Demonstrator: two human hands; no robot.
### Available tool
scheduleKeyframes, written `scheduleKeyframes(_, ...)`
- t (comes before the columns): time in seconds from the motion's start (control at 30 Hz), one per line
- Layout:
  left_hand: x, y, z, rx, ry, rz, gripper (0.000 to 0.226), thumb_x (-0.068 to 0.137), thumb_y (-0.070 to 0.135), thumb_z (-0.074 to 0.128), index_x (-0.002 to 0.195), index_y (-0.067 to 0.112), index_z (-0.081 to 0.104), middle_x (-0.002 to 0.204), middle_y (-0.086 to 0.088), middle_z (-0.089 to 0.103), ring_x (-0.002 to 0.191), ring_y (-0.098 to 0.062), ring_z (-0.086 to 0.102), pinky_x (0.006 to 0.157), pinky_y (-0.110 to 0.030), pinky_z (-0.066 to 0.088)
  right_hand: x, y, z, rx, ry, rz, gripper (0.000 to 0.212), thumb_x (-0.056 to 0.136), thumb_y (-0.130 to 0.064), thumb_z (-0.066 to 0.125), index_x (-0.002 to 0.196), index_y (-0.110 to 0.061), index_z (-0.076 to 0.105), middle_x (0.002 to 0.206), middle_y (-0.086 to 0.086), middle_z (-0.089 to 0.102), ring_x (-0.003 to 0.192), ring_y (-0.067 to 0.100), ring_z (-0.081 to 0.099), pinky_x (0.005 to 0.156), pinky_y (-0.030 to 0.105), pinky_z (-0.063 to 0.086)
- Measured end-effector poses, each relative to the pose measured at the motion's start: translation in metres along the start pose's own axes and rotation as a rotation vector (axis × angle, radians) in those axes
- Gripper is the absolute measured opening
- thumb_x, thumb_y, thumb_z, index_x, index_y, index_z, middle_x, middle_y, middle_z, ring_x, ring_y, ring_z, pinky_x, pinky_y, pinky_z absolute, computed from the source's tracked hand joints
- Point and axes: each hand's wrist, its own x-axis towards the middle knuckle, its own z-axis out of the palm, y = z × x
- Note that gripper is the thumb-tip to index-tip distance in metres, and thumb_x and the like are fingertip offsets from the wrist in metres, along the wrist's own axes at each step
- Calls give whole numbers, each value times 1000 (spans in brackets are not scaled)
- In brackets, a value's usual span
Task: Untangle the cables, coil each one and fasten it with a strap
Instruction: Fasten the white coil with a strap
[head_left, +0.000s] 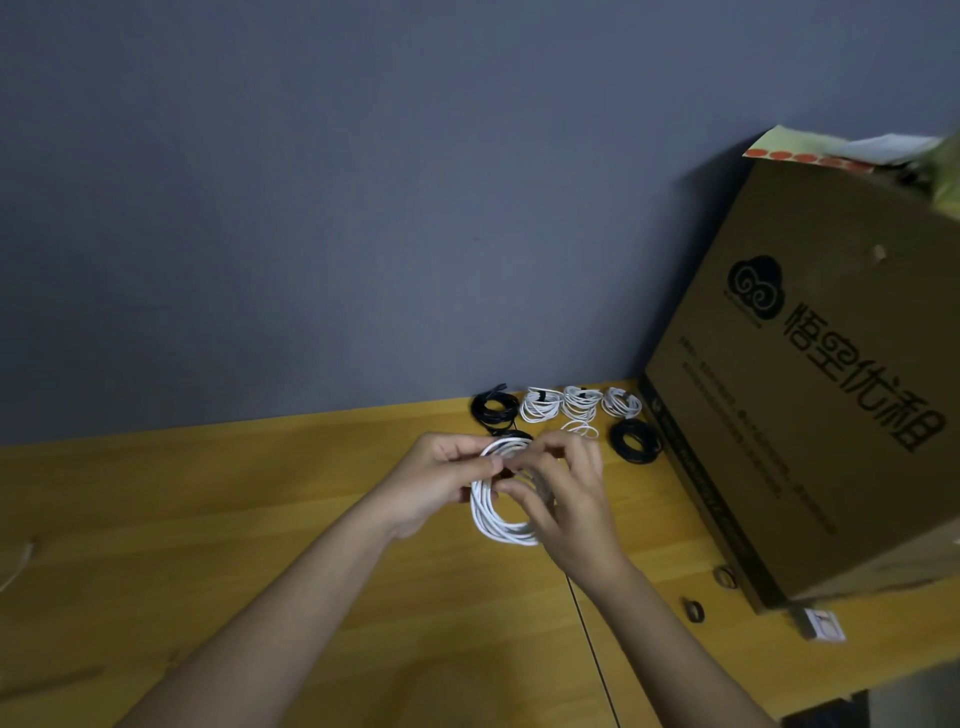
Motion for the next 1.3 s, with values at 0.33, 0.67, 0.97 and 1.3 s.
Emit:
scheduleKeyframes(0.33, 1, 7, -6, 8, -54, 27, 26, 95, 5, 54, 118, 4, 65, 96, -8, 71, 85, -13, 68, 73, -22, 53, 13, -1, -3, 93, -11, 60, 15, 82, -30, 68, 96, -26, 72, 100, -9, 53, 99, 7, 45, 88, 9, 32)
scheduleKeyframes(0.67, 2, 18, 1, 222, -29, 167, 27, 98, 8, 49, 116, 25, 61, 70, 5, 63, 71, 5, 59, 69, -10, 44, 25, -6, -1, 43, 100, -27, 11, 89, -20, 59, 86, -15, 69, 113, -10, 57, 108, 5, 46, 93, 21, 38)
scheduleKeyframes(0.97, 1, 11, 3, 60, 2, 97, 26, 97, 23, 49, 118, 23, 63, 78, 8, 68, 77, 1, 63, 77, -18, 50, 28, -12, 0, 316, 173, 145, 7, 81, -6, 69, 82, -13, 72, 90, -8, 61, 87, 5, 60, 75, 19, 48)
scheduleKeyframes(1.3, 8, 16, 11, 99, 123, 181, 26, 96, 5, 52, 118, 11, 65, 88, 0, 70, 73, 1, 62, 73, -11, 47, 36, -21, -2, 488, 177, 315, 12, 80, -5, 71, 78, -17, 71, 87, -5, 61, 85, 11, 62, 74, 19, 49)
